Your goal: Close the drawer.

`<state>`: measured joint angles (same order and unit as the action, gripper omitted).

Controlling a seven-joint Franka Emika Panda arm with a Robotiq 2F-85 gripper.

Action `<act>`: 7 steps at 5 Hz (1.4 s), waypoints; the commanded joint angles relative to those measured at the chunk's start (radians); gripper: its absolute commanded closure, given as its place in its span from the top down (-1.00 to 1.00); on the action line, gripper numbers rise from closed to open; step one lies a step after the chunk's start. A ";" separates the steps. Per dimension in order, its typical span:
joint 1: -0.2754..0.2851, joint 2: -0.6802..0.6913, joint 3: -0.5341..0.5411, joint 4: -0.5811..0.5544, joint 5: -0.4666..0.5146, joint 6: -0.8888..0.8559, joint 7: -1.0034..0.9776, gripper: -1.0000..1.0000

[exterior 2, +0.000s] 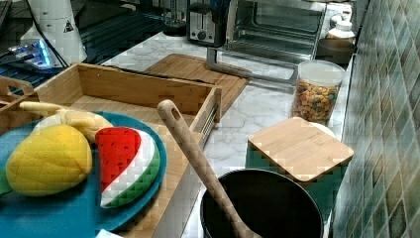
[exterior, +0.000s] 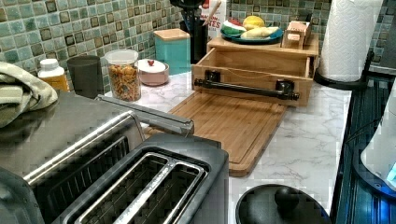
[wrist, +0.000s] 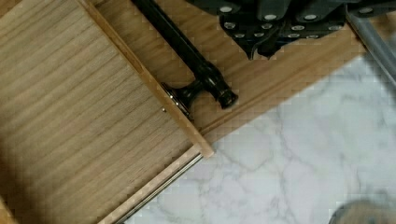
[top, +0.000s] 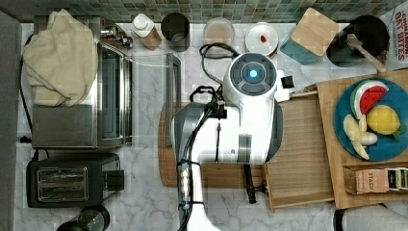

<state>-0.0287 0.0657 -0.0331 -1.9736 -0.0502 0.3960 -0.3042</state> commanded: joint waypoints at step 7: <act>0.044 -0.073 0.041 -0.460 -0.176 0.358 -0.255 -1.00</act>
<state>-0.0023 0.0232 -0.0114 -2.4199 -0.1630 0.7354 -0.5366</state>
